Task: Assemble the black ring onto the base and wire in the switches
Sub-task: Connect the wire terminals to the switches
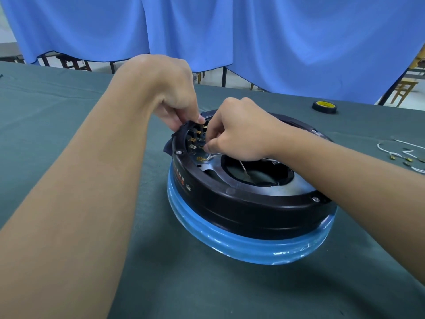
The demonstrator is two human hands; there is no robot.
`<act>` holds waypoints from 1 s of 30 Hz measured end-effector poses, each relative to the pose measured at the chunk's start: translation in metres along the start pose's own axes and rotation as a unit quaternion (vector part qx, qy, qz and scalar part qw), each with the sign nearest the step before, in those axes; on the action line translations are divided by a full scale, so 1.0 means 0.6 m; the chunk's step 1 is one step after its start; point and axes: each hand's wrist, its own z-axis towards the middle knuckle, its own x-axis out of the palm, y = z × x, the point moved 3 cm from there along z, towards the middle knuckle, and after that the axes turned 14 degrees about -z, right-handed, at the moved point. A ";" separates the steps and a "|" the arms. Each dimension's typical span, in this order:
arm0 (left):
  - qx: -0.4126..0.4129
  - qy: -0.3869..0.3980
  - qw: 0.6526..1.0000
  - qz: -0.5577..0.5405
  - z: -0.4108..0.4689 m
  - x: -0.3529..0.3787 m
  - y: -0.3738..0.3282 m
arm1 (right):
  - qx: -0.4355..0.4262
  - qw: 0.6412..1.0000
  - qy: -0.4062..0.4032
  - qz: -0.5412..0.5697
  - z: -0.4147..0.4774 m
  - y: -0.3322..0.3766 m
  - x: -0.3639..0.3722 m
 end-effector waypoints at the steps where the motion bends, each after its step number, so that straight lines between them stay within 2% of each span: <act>1: 0.001 0.000 1.000 -0.001 0.000 0.000 0.000 | 0.003 1.000 0.004 0.004 0.000 0.000 0.000; 13: 0.006 -0.001 1.000 -0.004 0.005 0.001 0.004 | 0.021 0.999 0.005 0.032 -0.002 -0.005 -0.003; 30: 0.005 -0.009 1.000 -0.016 0.001 0.002 0.000 | 0.026 0.999 -0.006 -0.019 0.005 0.001 0.003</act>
